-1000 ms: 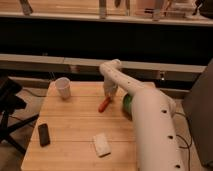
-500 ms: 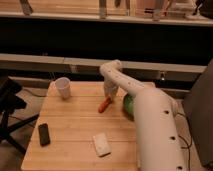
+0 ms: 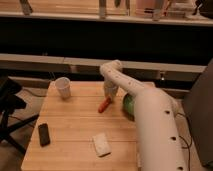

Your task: Drag the pepper across the table

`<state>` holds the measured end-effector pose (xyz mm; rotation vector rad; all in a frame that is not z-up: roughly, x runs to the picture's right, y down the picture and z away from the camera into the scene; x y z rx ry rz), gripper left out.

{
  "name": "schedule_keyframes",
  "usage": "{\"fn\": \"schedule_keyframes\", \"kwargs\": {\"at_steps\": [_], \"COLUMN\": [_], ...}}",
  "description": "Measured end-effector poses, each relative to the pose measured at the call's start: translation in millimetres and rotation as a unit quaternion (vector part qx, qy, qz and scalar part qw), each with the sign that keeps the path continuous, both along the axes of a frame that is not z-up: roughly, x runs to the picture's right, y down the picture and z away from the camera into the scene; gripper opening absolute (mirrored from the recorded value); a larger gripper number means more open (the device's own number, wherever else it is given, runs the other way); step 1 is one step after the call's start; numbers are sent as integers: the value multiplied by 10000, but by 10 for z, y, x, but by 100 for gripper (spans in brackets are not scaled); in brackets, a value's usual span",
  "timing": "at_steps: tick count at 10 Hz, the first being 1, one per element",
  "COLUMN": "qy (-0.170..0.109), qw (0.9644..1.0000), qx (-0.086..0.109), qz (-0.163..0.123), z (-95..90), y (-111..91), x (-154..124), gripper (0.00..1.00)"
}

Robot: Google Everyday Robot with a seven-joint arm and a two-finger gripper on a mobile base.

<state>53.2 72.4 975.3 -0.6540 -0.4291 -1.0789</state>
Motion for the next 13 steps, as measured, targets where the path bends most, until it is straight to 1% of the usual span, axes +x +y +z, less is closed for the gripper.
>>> {"fn": "schedule_keyframes", "kwargs": {"at_steps": [13], "qy": [15], "qw": [10000], "qx": [-11], "qz": [-38], "z": [-47], "y": [55], "x": [-3], "gripper": [0]}}
